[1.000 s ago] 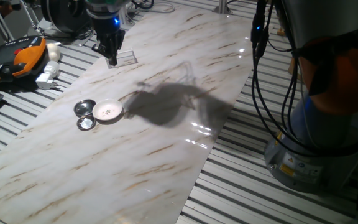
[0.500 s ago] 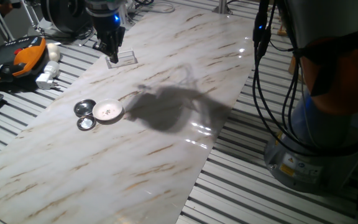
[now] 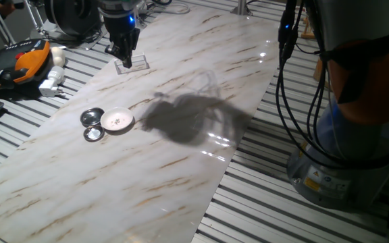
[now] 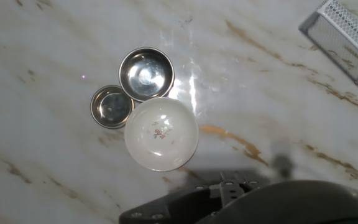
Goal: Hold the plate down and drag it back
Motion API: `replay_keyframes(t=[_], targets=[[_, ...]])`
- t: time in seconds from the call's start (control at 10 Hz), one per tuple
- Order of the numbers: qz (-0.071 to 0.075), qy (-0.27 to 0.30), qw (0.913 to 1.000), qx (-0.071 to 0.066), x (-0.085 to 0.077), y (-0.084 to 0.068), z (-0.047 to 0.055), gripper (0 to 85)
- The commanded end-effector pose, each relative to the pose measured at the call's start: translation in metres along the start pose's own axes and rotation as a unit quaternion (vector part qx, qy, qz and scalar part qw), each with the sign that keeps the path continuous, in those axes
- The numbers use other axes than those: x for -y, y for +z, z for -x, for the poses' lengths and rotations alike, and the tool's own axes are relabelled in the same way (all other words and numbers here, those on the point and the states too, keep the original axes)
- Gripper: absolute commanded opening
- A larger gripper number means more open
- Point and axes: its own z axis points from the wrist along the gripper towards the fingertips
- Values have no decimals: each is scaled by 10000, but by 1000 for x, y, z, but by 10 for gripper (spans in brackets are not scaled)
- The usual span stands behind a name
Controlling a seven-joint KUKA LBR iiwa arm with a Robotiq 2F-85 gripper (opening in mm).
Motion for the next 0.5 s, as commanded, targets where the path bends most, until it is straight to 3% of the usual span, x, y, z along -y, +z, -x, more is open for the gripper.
replay_keyframes(t=[0.0,0.4], targets=[[0,18,10000,0,-1,0,-1,0],[-15,62,10000,39,-4,6,-5,0]])
